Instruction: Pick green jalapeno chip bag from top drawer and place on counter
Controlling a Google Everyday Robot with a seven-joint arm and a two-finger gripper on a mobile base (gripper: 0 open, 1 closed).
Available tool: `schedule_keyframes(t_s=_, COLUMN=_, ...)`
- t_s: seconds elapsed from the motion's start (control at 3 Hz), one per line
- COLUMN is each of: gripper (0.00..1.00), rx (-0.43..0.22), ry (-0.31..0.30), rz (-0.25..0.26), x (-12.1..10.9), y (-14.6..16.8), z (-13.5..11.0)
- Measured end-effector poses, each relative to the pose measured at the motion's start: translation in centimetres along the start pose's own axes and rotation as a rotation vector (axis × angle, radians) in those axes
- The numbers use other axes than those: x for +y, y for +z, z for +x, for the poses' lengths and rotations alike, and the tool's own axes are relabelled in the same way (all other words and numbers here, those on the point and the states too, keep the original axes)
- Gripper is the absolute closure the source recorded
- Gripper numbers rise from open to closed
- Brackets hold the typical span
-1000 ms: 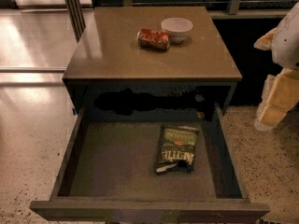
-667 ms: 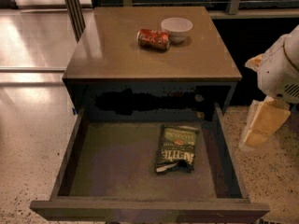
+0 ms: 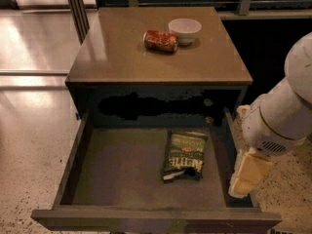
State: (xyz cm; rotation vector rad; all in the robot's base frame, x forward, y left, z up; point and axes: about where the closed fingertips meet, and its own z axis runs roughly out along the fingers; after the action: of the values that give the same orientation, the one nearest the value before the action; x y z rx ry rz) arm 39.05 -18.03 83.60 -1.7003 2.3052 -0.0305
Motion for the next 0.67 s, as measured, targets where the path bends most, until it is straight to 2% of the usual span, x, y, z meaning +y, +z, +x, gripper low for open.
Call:
schedule_keyframes(t_s=0.33, gripper=0.00, rx=0.000, ry=0.000, rz=0.000, x=0.0, y=0.0, z=0.0)
schedule_keyframes(t_s=0.67, gripper=0.00, rx=-0.040, ry=-0.005, rz=-0.029, x=-0.3, y=2.6, z=-0.7)
